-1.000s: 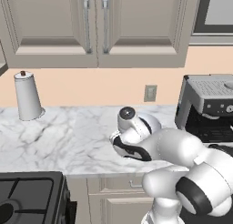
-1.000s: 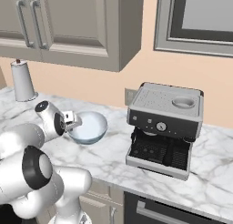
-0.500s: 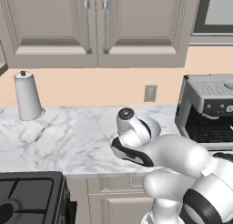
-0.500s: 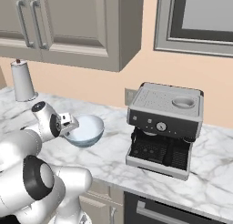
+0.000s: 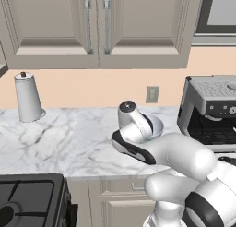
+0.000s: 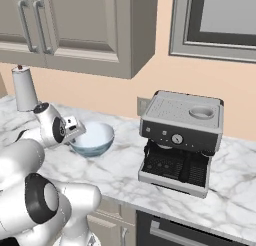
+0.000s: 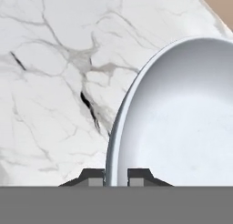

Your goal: Pick the cup and bowl from the counter and place them on the counter next to the sink.

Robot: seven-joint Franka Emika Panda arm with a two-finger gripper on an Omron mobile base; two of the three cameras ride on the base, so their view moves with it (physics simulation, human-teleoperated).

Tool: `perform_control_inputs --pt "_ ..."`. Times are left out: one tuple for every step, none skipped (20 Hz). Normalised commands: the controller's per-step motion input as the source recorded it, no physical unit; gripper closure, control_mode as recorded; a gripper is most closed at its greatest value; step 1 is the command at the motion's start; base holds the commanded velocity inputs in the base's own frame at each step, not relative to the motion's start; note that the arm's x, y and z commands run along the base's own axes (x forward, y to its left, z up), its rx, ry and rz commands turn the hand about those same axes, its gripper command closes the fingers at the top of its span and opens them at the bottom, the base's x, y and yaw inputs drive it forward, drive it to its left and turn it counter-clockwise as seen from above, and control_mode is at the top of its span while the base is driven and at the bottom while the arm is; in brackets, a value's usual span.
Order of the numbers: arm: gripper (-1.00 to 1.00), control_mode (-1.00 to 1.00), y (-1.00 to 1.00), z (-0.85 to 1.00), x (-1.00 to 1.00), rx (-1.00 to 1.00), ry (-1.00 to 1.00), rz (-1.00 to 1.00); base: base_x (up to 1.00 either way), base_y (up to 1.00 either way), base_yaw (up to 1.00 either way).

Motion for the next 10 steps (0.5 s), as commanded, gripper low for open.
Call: perform_control_inputs --pt "1.00 -1.00 0.07 0.20 0.00 -0.05 -0.02 0.08 0.00 0.00 0.00" --pt "1.00 -1.00 0.12 0.19 -0.15 -0.04 -0.01 0.08 0.00 0.00 0.00" --pt "1.00 -1.00 0.14 0.17 -0.31 -0.03 0.00 0.08 0.00 0.00 0.00" --pt "1.00 -1.00 0.15 0.20 -0.41 -0.02 0.00 0.08 0.00 0.00 0.00" --pt "1.00 -1.00 0.10 0.24 -0.51 0.00 -0.01 0.09 0.00 0.00 0.00" --pt "1.00 -1.00 0.09 0.29 -0.51 0.00 -0.02 0.07 0.00 0.00 0.00" --pt "1.00 -1.00 0.01 0.41 -0.49 0.00 -0.04 0.06 0.00 0.00 0.00" --pt "1.00 -1.00 0.00 0.45 -0.48 0.00 -0.05 0.06 0.00 0.00 0.00" --pt "1.00 -1.00 0.00 0.49 -0.42 0.00 -0.03 0.07 0.00 0.00 0.00" --pt "1.00 -1.00 0.00 0.51 -0.46 0.00 -0.05 0.06 0.00 0.00 0.00"
